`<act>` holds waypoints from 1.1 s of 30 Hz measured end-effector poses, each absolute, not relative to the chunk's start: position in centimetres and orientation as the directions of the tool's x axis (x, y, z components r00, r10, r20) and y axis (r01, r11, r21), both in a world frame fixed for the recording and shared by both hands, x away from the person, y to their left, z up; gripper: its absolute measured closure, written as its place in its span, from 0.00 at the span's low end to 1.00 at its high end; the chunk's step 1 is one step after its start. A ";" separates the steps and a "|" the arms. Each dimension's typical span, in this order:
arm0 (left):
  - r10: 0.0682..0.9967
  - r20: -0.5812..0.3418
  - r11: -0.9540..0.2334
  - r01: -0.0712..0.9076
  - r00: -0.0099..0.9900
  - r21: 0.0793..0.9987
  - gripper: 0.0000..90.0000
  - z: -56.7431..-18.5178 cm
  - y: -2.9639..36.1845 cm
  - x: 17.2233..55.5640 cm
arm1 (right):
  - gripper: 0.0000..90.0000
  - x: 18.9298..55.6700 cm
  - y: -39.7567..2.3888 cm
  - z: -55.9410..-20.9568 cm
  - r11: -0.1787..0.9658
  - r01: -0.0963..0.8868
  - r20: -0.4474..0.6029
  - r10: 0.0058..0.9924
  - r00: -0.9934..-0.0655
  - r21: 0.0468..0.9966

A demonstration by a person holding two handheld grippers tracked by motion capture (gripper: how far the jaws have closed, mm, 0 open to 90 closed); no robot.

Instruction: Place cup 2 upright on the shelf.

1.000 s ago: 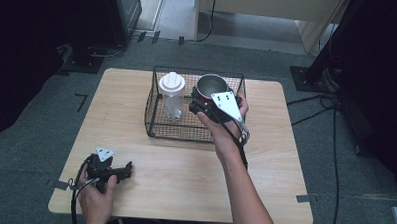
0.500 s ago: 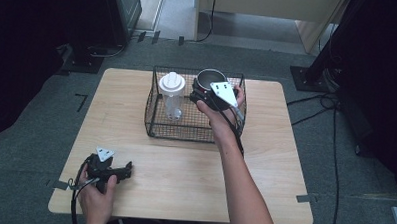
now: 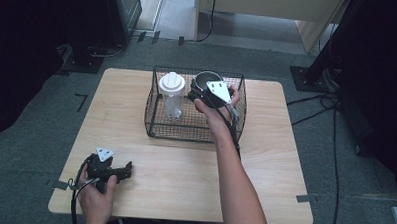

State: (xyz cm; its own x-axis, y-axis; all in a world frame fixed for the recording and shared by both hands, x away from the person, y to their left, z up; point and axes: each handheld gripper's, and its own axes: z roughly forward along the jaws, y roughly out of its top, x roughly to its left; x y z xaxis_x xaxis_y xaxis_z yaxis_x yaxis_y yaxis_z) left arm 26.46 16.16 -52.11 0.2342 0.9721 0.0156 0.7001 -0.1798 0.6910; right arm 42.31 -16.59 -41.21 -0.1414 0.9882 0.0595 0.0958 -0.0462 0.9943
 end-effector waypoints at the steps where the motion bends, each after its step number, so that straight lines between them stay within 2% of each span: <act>1: 0.972 0.014 -0.179 0.700 0.234 0.691 0.00 -52.1 16.2 26.5 | 0.07 42.6 -16.5 -41.6 -0.038 0.110 0.053 0.989 -0.136 0.993; 15: 0.972 0.015 -0.179 0.701 0.234 0.691 0.00 -52.1 16.2 26.5 | 0.07 44.4 -17.0 -43.8 -0.019 0.193 0.036 0.996 -0.084 0.981; 23: 0.972 0.014 -0.178 0.700 0.234 0.691 0.00 -52.1 16.2 26.5 | 0.07 44.8 -17.0 -45.1 -0.008 0.281 0.032 0.996 -0.080 0.960; 33: 0.972 0.015 -0.179 0.700 0.234 0.691 0.00 -52.1 16.2 26.5 | 0.05 44.8 -17.4 -45.0 -0.025 0.280 0.054 0.994 -0.094 0.960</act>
